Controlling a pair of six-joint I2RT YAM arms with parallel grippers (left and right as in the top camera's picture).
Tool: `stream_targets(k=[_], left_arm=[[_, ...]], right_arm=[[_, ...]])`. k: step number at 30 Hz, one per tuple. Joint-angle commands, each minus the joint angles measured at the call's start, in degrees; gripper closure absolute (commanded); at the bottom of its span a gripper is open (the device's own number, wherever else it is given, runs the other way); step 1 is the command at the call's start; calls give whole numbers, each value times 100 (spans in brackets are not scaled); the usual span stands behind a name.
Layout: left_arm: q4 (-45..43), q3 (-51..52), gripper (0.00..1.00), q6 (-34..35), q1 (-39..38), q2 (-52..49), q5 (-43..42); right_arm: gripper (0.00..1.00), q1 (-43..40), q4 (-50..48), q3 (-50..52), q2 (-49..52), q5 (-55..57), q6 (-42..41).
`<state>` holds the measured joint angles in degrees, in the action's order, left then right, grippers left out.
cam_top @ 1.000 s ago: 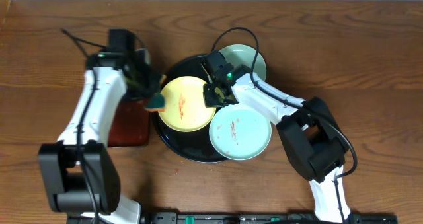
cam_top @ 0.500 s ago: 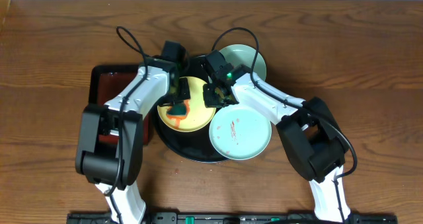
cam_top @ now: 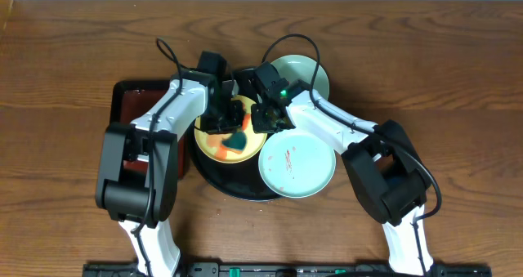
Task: Clean dirty plates on tray and stack at the side
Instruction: 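Carry the sponge over and lower it onto the yellow plate, then scrub the yellow plate with the sponge while right gripper holds the rim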
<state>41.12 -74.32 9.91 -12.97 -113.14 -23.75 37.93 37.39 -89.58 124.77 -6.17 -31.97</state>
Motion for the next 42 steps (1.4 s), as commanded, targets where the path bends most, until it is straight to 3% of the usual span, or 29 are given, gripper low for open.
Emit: stream_targets(k=[1, 4, 12, 16, 21, 24, 35, 42], left_arm=[[-94, 195, 93, -334, -151, -254, -1075], [-348, 195, 93, 83, -151, -254, -177], [-459, 83, 93, 1519, -146, -232, 3576], [-240, 20, 93, 1808, -146, -181, 4356], [280, 20, 93, 1805, -160, -170, 4273], [586, 20, 93, 1694, -160, -170, 3803], [1032, 20, 93, -452, -157, -170, -205], [387, 20, 93, -496, -157, -170, -404]], right_arm=[[96, 105, 76, 46, 286, -181, 94], [96, 107, 76, 46, 286, -181, 92], [96, 107, 74, 46, 286, -179, 92], [96, 107, 70, 46, 286, -179, 94], [96, 107, 68, 46, 286, -177, 94], [96, 107, 68, 46, 289, -179, 94], [96, 107, 74, 46, 286, -179, 94], [96, 107, 74, 46, 286, -179, 94]])
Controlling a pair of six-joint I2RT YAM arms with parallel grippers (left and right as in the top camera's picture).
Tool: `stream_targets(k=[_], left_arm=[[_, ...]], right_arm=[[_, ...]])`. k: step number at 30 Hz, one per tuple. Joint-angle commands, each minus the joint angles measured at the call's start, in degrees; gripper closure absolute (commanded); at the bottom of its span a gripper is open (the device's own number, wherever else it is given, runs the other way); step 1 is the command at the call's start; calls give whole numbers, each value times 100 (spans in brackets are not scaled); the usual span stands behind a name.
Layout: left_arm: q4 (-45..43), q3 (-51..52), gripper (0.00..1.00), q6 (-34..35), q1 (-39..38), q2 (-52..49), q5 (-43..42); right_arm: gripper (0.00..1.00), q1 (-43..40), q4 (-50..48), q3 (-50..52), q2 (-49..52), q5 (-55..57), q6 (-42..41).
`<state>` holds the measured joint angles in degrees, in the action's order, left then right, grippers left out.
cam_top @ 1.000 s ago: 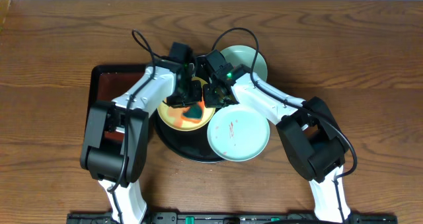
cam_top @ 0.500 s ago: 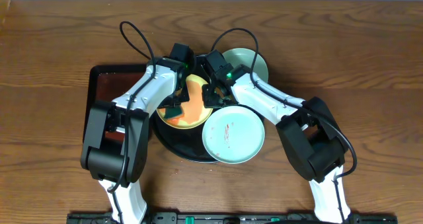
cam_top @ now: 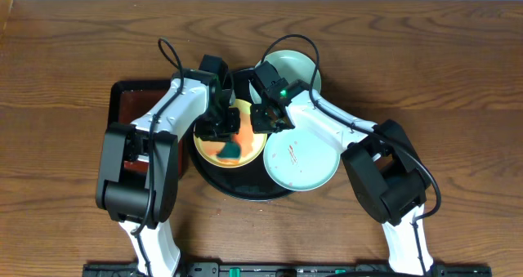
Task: Clean dirty plates on tray and stack at the side
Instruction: 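Scrub the yellow plate with the sponge while right gripper holds the rim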
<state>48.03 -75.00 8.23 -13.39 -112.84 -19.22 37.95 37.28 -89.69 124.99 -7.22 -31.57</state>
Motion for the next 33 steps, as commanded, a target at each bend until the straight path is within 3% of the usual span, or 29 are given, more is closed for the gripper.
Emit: stream_targets(k=[1, 3, 8, 12, 16, 21, 24, 33], left_arm=[[-485, 87, 93, -323, -116, -201, -839], [-798, 85, 93, -229, -116, -201, -680], [-1303, 59, 93, 590, -116, -201, 999], [-1080, 37, 93, 1749, -116, -151, 3023], [-925, 37, 93, 2015, -116, -22, 3799], [-691, 39, 93, 2013, -118, 79, 3744], [-328, 39, 93, 1921, -116, 79, 3204], [356, 39, 92, -332, -118, 79, -127]], right_arm=[[96, 105, 85, 57, 264, -74, 55], [96, 105, 90, 57, 264, -74, 55], [96, 105, 118, 57, 264, -72, 57], [96, 105, 129, 57, 264, -42, 57], [96, 105, 122, 57, 264, -31, 55], [96, 105, 103, 57, 264, -31, 55], [96, 105, 109, 57, 267, -31, 57], [96, 105, 107, 57, 267, -31, 55]])
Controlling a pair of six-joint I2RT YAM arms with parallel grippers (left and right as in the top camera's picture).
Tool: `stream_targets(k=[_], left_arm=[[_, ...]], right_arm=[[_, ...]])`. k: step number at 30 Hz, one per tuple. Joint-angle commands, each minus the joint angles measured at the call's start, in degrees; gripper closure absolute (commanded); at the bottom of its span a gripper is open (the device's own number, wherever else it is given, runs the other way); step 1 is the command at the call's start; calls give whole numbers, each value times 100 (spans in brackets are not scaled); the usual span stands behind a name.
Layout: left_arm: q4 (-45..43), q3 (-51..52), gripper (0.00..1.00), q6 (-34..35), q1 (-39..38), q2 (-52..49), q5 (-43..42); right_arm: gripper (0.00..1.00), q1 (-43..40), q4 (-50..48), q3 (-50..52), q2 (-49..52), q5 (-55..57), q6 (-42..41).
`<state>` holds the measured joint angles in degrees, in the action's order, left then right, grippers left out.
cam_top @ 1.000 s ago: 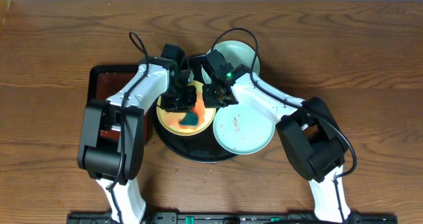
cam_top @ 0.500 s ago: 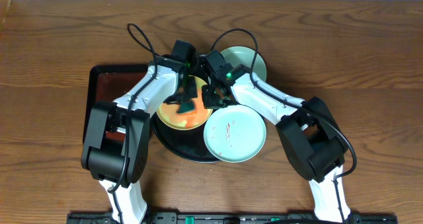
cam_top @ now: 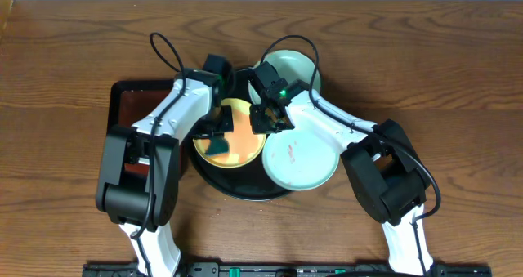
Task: Clean dirty plates on tray and stack at the side
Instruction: 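Scrub the yellow plate with the sponge while right gripper holds the rim, then lift the sponge off the yellow plate back over the left black tray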
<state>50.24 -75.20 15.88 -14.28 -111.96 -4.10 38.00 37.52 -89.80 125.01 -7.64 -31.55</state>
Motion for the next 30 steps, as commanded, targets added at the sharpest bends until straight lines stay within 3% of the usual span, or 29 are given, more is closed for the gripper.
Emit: stream_targets(k=[1, 11, 16, 22, 30], left_arm=[[133, 59, 93, -1296, -28, -9, -1941], [-986, 59, 93, -1259, -26, -9, -2188], [-1482, 57, 93, -1021, -13, -9, -962], [-1241, -87, 93, -916, 251, 15, -59], [-52, -835, 93, -920, 730, 345, -57]], right_arm=[[96, 101, 85, 68, 264, 11, 52], [96, 101, 129, 68, 262, 9, 55], [96, 101, 146, 68, 262, 11, 52], [97, 98, 168, 68, 262, 11, 52], [99, 98, 201, 68, 262, 11, 57]])
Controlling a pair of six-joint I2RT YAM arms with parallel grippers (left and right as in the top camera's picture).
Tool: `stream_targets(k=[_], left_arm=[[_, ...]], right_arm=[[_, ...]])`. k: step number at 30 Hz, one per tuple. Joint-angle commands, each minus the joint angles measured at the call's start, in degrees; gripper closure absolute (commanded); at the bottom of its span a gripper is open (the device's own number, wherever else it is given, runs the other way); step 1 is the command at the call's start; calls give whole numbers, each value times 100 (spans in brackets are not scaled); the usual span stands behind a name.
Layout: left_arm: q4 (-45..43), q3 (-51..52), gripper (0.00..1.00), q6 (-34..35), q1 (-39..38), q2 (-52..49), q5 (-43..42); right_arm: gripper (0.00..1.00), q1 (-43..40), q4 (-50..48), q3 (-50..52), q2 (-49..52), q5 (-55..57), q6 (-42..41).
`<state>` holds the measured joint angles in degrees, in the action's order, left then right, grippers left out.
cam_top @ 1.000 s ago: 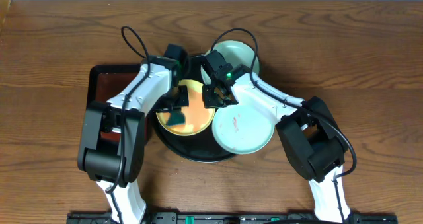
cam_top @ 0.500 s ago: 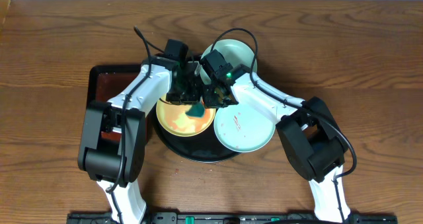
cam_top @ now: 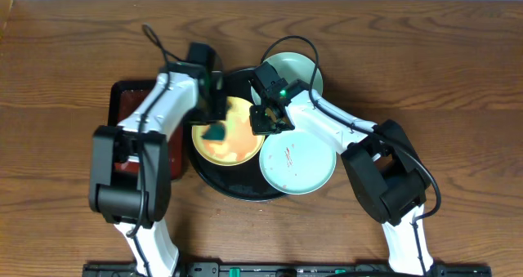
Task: Clean dirty plates on tray and stack at the side
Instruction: 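Lift the sponge off the yellow plate back over the left black tray, then lift the yellow plate with the right gripper and set it right of the tray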
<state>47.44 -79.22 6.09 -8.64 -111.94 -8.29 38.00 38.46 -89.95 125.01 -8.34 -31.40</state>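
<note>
A yellow plate (cam_top: pixel 234 138) smeared with orange lies on the left half of the round black tray (cam_top: pixel 237 189). My left gripper (cam_top: pixel 215 127) is shut on a teal sponge (cam_top: pixel 215 133) that presses on the plate's left part. At the plate's right rim sits my right gripper (cam_top: pixel 263 122), shut on that rim. A pale green plate (cam_top: pixel 298 163) with red streaks lies on the tray's right side. A second pale green plate (cam_top: pixel 299 69), unmarked, rests behind the tray and is partly hidden by the right arm.
A dark red rectangular tray (cam_top: pixel 131 105) lies left of the black tray, under the left arm. Both arms cross above the black tray's back edge. Bare wooden table (cam_top: pixel 458 81) stretches to the far left, far right and back.
The sponge in my left gripper has gone from the lower left of the yellow plate to its left middle, further back. The left arm has swung leftward. The right gripper stays at the rim.
The sponge was first near the middle right of the yellow plate, under the left gripper. Then it was lower on the plate, then at the lower left, and now at the left middle. The right gripper has stayed at the plate's right rim throughout.
</note>
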Motion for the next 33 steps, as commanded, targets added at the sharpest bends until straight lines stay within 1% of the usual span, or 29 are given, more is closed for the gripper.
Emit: stream_targets(k=[1, 4, 7, 11, 14, 16, 22, 26, 29, 33], left_arm=[[380, -529, 93, 59, 205, 413, 361], [850, -787, 93, 61, 317, 708, 334], [1141, -879, 93, 61, 374, 1047, 225], [1351, -879, 93, 61, 411, 1423, 212], [1399, -879, 92, 63, 426, 1620, 214], [1353, -879, 93, 63, 424, 1663, 216], [1333, -876, 93, 63, 426, 1646, 251], [1316, -876, 93, 306, 533, 1646, 516], [1311, -876, 93, 474, 713, 1646, 511], [1314, -876, 92, 529, 962, 1646, 490]], right_arm=[[99, 98, 107, 83, 264, 81, 42], [99, 101, 96, 83, 262, 79, 90], [99, 101, 96, 59, 229, -76, 398], [99, 105, 184, -90, 68, -157, 833], [99, 164, 210, -151, -256, -151, 1097], [99, 212, 227, -151, -496, -20, 1134], [99, 376, 439, -155, -1043, 1073, 1132], [99, 485, 640, -155, -1255, 1696, 1137], [99, 612, 638, -155, -1388, 2387, 1226], [99, 907, 595, -155, -1513, 3718, 1335]])
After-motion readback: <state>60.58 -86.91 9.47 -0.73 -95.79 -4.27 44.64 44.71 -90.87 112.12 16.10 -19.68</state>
